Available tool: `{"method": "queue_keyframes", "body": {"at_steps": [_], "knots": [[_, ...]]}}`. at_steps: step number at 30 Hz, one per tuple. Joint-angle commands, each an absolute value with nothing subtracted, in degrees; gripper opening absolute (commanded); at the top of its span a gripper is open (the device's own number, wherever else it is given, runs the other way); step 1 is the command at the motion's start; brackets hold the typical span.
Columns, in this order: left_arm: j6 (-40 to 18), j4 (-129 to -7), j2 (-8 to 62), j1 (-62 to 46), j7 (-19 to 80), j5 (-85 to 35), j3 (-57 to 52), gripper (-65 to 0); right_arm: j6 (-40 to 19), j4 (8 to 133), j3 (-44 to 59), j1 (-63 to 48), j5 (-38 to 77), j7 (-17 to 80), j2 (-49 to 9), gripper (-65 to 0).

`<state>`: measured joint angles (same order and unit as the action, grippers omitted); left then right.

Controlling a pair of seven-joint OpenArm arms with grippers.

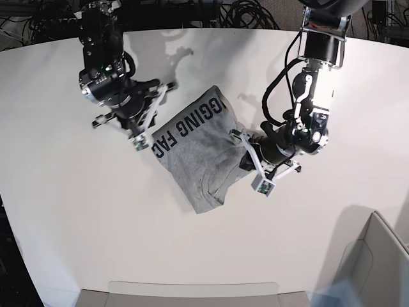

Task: Fold the T-shirt properly
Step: 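Grasp the folded bundle with both grippers and flatten it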

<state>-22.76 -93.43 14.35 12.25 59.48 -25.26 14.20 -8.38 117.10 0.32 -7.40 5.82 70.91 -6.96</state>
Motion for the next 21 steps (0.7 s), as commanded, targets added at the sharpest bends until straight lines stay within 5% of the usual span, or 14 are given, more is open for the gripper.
{"method": "queue_keyframes", "body": {"at_steps": [1,5,14,21], "knots": [[-23.3,-97.3,14.5,11.5,58.3,-25.9,13.8,-65.0,-8.1,117.8,2.9,-4.8,5.7,69.1,-7.2,-63.6],[-23.4,-103.6,14.5,6.5,58.3,-25.9,15.7,-65.0,-8.2,112.7,5.8,1.6,5.3,68.0,-7.7,-63.5],[-23.3,-96.7,14.6,5.1,58.2,-25.6,29.8,-65.0,-8.1,88.5,5.6,12.2,5.2,62.5,-7.4,-63.6],[-23.3,-91.5,16.4,5.2,58.2,-25.6,28.1,-65.0,-8.1,85.1,-5.4,9.7,5.6,62.5,-7.2,-63.6]]}}
